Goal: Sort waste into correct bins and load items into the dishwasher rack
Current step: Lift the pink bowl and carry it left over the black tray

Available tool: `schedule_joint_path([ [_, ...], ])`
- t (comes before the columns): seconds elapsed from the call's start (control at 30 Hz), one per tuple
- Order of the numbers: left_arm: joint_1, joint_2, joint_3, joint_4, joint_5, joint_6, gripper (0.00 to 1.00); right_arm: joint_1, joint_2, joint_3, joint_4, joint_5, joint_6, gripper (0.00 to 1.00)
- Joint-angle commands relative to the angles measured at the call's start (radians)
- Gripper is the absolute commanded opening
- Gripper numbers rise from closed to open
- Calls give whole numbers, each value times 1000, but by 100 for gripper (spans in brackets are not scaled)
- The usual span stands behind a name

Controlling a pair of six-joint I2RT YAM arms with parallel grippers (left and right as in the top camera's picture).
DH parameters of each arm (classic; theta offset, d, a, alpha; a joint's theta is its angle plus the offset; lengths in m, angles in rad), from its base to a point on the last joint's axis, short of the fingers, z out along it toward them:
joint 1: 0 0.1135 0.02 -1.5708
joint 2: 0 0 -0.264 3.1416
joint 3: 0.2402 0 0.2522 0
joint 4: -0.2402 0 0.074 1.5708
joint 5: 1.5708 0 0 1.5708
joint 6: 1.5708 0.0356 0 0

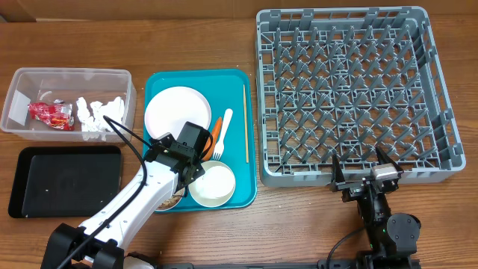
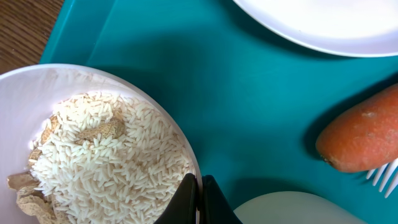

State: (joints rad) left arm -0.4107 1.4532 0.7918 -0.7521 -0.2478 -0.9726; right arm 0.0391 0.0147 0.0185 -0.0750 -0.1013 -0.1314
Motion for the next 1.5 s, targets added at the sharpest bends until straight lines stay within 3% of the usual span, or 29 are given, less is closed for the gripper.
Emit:
schedule_joint_path([
  [0.0,6,-1,-3,-7,-22,31,4,-5,-11,-11,4,-6,0,100],
  [0.33,6,-1,135,-151,-21,111,4,-5,-11,-11,4,-5,0,100],
  [0.57,6,-1,305,-258,40,329,4,-5,-11,-11,4,-5,0,100],
  [0.97,65,-3,483,-384,100,406,4,-5,-11,-11,4,-6,0,100],
  [1.17,221,-12,521,-397,252,523,4,-5,-11,-11,4,-6,0,100],
  [1.3,491,-15,522,-417,484,682,4,-5,-11,-11,4,-5,0,100],
  [1.47,654,-35,522,-459,534,748,4,-5,-11,-11,4,-5,0,100],
])
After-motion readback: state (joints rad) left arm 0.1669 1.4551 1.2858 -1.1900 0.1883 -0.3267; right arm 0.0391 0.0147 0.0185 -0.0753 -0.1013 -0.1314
